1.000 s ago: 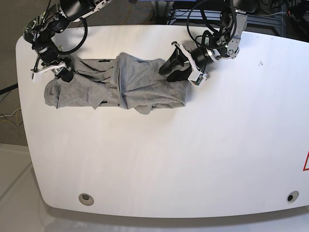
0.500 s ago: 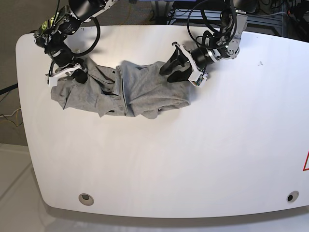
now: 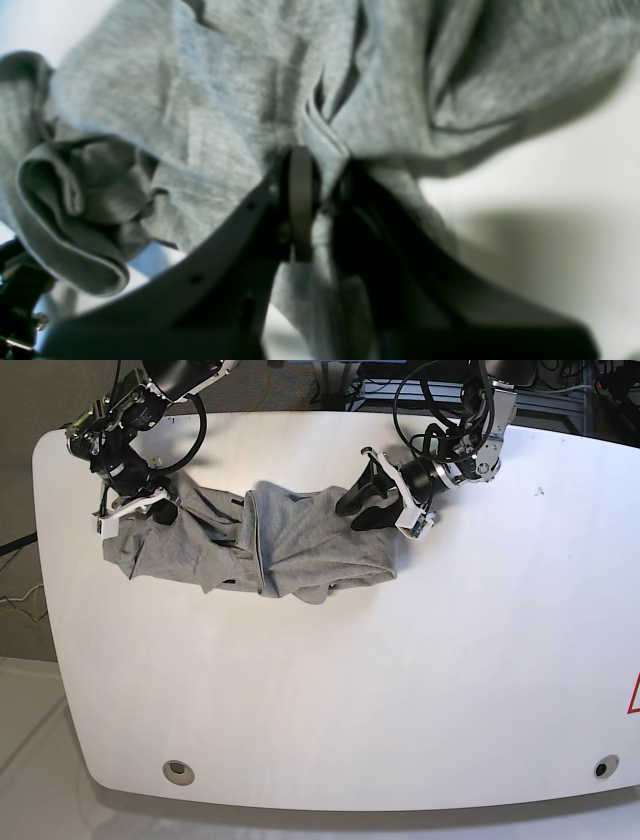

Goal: Fold the T-shirt properly
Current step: 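Grasp the strip end with the right gripper and fold it toward the left gripper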

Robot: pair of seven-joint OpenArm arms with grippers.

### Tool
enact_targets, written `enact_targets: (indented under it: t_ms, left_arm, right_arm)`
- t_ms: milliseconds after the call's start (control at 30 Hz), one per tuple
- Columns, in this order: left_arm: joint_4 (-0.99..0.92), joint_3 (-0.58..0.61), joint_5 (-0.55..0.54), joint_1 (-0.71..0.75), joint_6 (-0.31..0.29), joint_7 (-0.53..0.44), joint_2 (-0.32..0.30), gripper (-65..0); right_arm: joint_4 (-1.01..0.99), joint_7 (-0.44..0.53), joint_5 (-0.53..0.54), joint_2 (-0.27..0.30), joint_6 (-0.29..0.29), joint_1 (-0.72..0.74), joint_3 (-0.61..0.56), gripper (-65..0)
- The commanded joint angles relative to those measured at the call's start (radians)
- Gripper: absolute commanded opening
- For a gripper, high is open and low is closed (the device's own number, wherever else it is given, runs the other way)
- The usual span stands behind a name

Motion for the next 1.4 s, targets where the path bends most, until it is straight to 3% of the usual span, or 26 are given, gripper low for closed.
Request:
enact_targets:
  t_ms: [0, 567, 1100, 1367]
  left_arm:
    - [0.001, -0.003, 0.026, 0.003, 0.018, 0.043, -0.008, -42.2]
    - [0.001, -0.003, 0.026, 0.006, 0.018, 0.043, -0.010, -42.4]
    - [-0.001, -0.004, 0.028, 0.005, 0.018, 0.043, -0.010, -42.4]
    - [-0.002, -0.004, 0.029, 0.000, 0.018, 0.043, -0.010, -42.3]
  right_arm:
    - [0.056, -0.002, 0.009, -0.010, 0.001, 0.005, 0.000, -65.0]
    - [0.289, -0.106, 0.009, -0.042, 0.001, 0.010, -0.123, -65.0]
    - [0.349, -0.114, 0.013, -0.042, 0.001, 0.007, -0.327, -65.0]
    - [0.349, -0.114, 0.180, -0.042, 0.001, 0.005, -0.426, -65.0]
